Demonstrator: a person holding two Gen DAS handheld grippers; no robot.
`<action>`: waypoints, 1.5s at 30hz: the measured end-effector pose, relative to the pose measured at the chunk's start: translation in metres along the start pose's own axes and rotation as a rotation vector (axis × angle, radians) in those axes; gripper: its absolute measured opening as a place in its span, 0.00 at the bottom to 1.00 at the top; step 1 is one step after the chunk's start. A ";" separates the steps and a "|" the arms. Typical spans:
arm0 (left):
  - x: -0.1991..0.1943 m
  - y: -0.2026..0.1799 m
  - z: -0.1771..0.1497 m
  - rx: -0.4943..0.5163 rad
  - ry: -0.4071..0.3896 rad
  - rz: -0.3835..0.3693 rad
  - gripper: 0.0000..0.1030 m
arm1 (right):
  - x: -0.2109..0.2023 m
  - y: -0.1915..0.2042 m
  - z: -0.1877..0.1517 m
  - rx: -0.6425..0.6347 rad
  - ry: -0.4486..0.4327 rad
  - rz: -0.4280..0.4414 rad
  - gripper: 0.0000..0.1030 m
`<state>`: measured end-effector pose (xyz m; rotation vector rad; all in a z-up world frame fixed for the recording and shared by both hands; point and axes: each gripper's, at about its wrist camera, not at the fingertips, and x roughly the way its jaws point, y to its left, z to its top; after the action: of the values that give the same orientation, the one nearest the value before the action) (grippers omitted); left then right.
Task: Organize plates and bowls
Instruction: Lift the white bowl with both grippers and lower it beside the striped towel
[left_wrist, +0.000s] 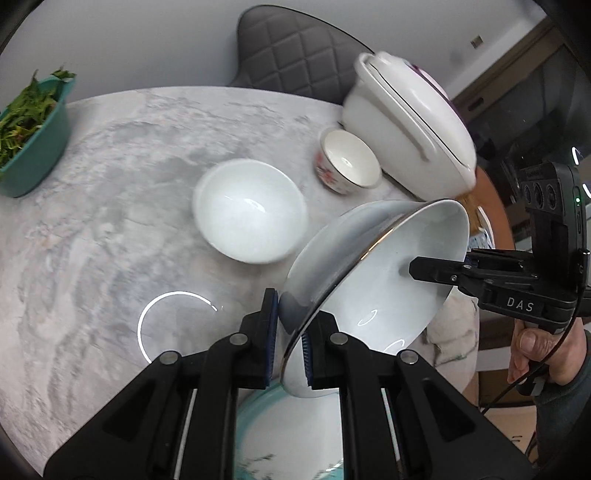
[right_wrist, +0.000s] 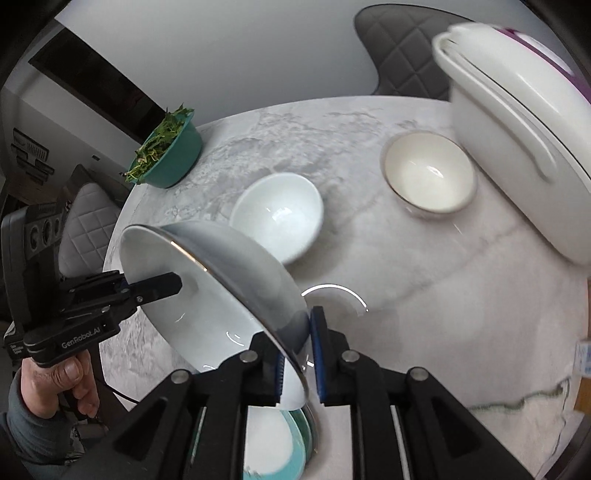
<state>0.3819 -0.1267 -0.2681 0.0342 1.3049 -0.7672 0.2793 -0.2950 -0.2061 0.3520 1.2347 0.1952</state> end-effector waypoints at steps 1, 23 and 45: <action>0.006 -0.013 -0.005 0.006 0.016 -0.003 0.09 | -0.003 -0.008 -0.007 0.005 0.007 0.004 0.15; 0.158 -0.166 -0.080 -0.018 0.288 -0.030 0.09 | -0.016 -0.180 -0.122 0.191 0.189 0.094 0.18; 0.191 -0.127 -0.064 -0.079 0.319 -0.001 0.09 | 0.018 -0.193 -0.112 0.209 0.242 0.126 0.17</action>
<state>0.2719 -0.2884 -0.4042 0.0958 1.6371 -0.7298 0.1706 -0.4510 -0.3247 0.6020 1.4774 0.2225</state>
